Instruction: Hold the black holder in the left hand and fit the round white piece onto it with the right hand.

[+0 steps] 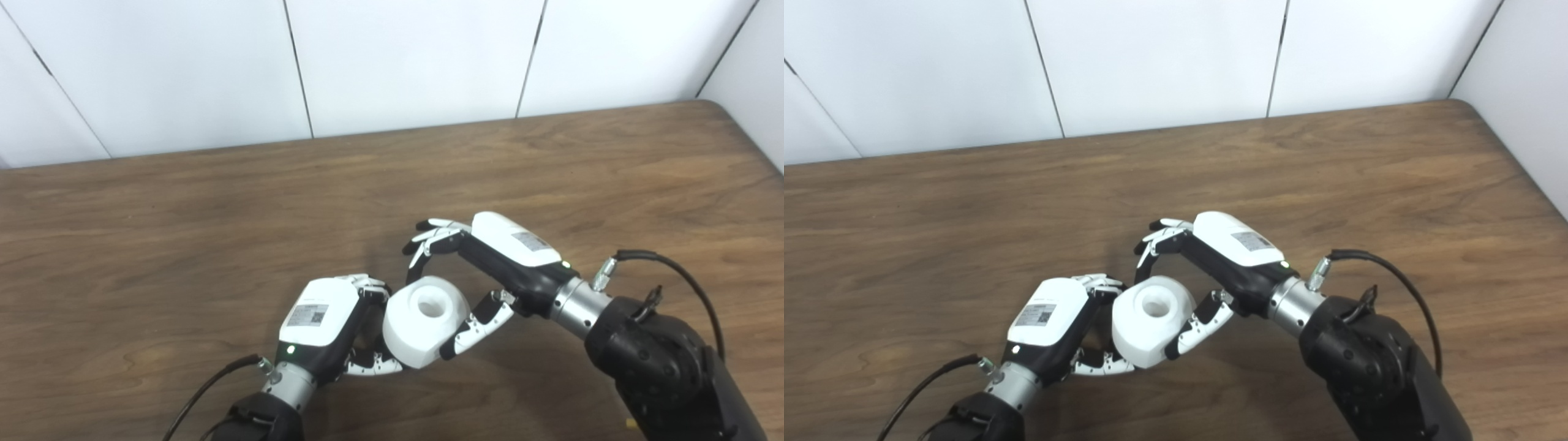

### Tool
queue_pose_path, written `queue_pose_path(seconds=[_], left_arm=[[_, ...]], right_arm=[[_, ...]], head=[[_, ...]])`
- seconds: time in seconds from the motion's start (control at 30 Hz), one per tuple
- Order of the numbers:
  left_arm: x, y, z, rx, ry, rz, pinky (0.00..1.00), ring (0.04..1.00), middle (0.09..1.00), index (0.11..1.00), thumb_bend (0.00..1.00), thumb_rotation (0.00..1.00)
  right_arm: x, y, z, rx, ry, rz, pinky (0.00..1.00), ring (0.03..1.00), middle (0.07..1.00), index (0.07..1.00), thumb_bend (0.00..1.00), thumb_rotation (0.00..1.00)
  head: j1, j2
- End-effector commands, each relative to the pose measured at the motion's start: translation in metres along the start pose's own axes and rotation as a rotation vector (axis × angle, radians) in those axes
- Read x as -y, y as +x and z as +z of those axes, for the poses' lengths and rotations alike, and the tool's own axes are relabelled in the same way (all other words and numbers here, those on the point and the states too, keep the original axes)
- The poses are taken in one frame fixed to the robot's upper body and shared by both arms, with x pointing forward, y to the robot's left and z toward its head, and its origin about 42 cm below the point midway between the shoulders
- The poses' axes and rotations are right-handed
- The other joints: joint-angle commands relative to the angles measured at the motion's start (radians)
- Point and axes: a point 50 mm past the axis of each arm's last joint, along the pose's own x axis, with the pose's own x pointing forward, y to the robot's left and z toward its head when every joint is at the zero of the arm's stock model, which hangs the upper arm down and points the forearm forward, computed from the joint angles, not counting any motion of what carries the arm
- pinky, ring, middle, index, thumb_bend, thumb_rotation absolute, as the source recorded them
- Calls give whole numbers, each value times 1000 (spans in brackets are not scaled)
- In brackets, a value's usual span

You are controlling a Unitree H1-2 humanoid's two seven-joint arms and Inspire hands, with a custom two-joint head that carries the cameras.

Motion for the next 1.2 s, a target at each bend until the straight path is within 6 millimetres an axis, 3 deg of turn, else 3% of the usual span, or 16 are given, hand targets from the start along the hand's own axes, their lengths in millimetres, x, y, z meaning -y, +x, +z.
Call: queue_pose_path(seconds=[0.0, 0.7, 1.17], left_arm=[[18, -2, -2, -27, -10, -111, 808, 838, 767, 486, 521, 49], [16, -2, 3, -25, -5, -110, 811, 839, 767, 486, 521, 51], [15, -3, 4, -26, -10, -112, 811, 838, 766, 486, 521, 50]], right_arm=[[3, 1, 6, 45, -30, -26, 766, 909, 793, 483, 522, 136], [-11, -3, -1, 38, -63, 5, 777, 911, 788, 483, 522, 136], [-12, 5, -11, 8, -57, -30, 769, 916, 788, 483, 523, 132]], head=[[-1, 1], [6, 10], [6, 12]])
